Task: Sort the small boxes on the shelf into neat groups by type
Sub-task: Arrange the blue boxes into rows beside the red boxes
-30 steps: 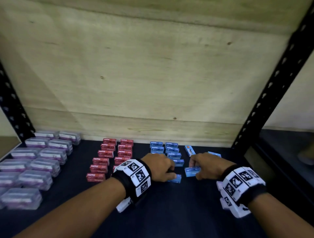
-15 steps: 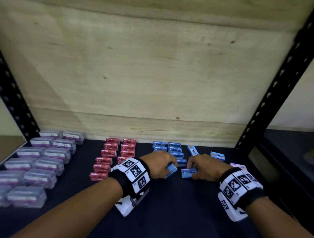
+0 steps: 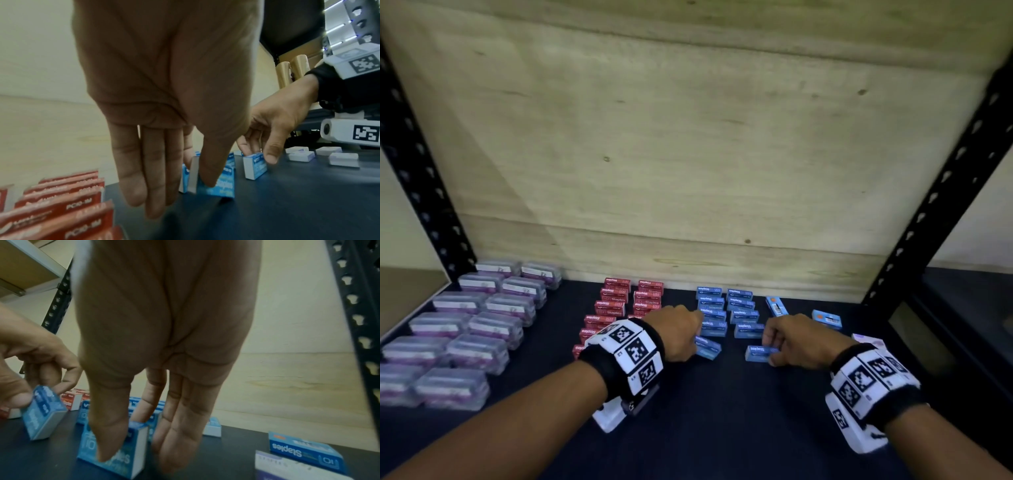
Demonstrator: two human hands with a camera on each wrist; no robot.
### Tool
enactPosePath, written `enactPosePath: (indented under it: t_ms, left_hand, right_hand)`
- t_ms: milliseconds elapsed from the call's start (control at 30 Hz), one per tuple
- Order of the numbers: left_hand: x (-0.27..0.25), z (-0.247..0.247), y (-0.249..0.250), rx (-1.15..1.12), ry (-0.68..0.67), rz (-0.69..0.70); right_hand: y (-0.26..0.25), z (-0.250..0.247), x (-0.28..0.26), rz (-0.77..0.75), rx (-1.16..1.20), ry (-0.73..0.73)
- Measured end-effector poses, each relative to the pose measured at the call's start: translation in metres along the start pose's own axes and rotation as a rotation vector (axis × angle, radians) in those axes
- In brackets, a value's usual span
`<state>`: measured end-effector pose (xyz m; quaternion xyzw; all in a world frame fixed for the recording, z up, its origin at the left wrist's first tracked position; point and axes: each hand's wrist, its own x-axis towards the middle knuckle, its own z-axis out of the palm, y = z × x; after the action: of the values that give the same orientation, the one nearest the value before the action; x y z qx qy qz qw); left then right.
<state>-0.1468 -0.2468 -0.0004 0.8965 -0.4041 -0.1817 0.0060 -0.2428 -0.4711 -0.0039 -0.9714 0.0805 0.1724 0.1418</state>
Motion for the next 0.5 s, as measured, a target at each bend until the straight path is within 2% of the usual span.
enactPosePath:
  t_ms: [200,500]
  left_hand:
    - [0.004,0.000,0.008,0.182,-0.046,-0.015]
    - [0.015,-0.002,0.017,0.257,-0.048,0.013]
  right_hand:
    - [0.003,-0.008,-0.005,0.041,-0.025,-0.030]
    - [-0.004,-0.004,0.004,0.060,-0.023,-0.011]
